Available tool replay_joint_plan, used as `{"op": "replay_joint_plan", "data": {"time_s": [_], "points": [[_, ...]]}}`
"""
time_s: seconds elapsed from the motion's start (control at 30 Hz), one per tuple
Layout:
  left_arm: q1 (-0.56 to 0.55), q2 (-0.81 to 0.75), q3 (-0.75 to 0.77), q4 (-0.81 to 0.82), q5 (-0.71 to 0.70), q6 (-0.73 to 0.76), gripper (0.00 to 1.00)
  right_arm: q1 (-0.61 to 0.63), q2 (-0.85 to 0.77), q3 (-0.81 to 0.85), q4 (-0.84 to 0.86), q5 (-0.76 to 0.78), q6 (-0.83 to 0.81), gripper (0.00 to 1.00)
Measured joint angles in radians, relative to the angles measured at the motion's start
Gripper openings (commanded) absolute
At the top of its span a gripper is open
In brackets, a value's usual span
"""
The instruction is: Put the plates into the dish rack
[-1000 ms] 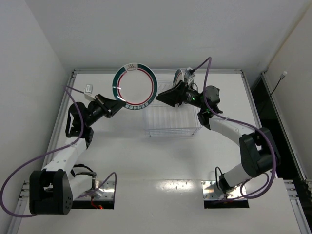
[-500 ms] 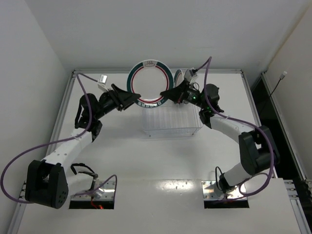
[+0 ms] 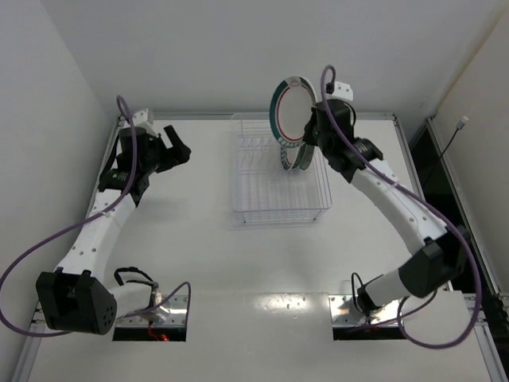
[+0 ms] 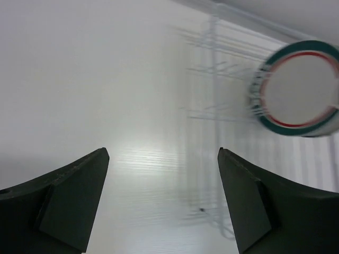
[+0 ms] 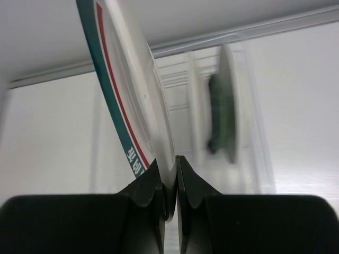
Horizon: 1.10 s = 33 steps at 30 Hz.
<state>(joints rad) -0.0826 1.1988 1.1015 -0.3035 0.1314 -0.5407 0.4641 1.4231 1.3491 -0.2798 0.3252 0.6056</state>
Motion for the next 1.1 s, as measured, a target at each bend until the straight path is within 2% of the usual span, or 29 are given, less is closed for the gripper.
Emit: {"op": "replay_joint_plan", "data": {"time_s": [0.17, 0.3, 0.47, 0.83, 1.1], "points": [[0.010, -0.089, -0.164, -0.034, -0.214, 0.063, 0.82, 0.013, 0.239, 0.237, -0.196, 0.278, -0.058, 0.00], [0.011, -0.158, -0.259, -0.035, -0.318, 0.078, 0.83, 0.058, 0.404, 0.395, -0.307, 0.393, -0.091, 0.00], [0.004, -0.173, -0.270, -0.029, -0.383, 0.087, 0.83, 0.113, 0.554, 0.556, -0.393, 0.519, -0.135, 0.00], [0.003, -0.140, -0.269, -0.024, -0.408, 0.089, 0.83, 0.154, 0.657, 0.607, -0.447, 0.634, -0.159, 0.00], [0.003, -0.133, -0.269, -0.023, -0.405, 0.088, 0.83, 0.161, 0.671, 0.630, -0.465, 0.634, -0.153, 0.00]]}}
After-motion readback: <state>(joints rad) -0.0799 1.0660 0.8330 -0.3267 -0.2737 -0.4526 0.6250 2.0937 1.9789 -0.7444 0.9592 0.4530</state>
